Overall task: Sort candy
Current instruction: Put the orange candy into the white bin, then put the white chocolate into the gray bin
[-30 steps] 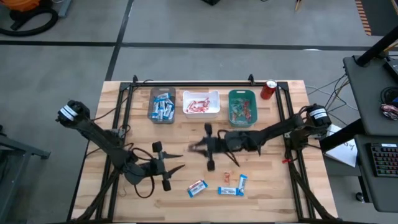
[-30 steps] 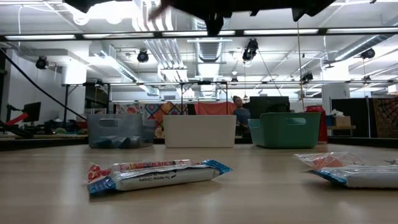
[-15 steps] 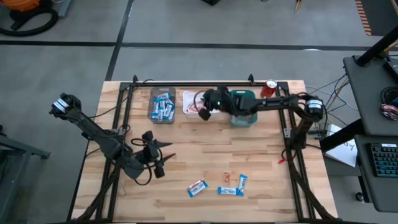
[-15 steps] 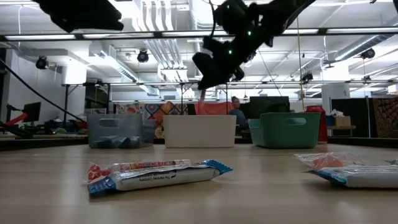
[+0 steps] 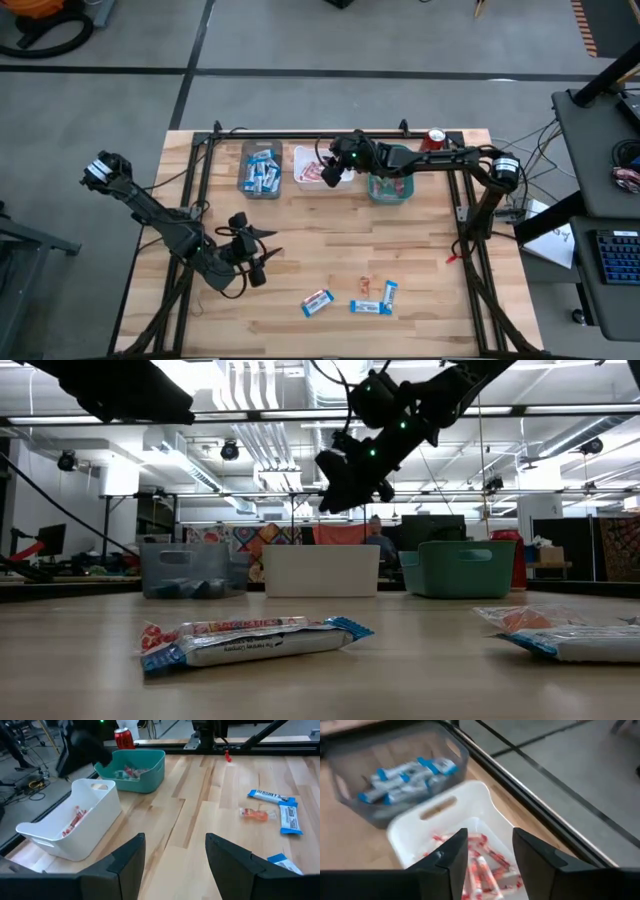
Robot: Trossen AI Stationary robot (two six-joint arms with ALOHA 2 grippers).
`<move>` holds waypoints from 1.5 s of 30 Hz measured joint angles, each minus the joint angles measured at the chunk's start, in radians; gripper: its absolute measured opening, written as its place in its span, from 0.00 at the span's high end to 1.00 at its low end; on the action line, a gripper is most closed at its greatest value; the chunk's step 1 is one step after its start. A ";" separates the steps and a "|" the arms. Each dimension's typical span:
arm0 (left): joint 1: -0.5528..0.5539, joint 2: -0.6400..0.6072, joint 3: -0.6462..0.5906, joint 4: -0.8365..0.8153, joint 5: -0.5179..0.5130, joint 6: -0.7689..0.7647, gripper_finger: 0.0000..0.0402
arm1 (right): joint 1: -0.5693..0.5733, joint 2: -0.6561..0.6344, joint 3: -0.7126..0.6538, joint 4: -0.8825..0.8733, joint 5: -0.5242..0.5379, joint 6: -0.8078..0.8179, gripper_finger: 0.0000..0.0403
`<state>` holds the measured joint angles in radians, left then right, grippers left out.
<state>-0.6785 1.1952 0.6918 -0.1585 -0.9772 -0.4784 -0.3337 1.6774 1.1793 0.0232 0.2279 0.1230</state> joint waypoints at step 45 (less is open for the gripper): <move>0.010 0.290 0.000 0.265 0.200 -0.055 0.53 | 0.717 -0.153 0.021 -0.809 -0.260 0.858 0.69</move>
<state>-0.6685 1.4849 0.6914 0.1061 -0.7776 -0.5335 0.3830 1.5249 1.2003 -0.7853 -0.0324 0.9808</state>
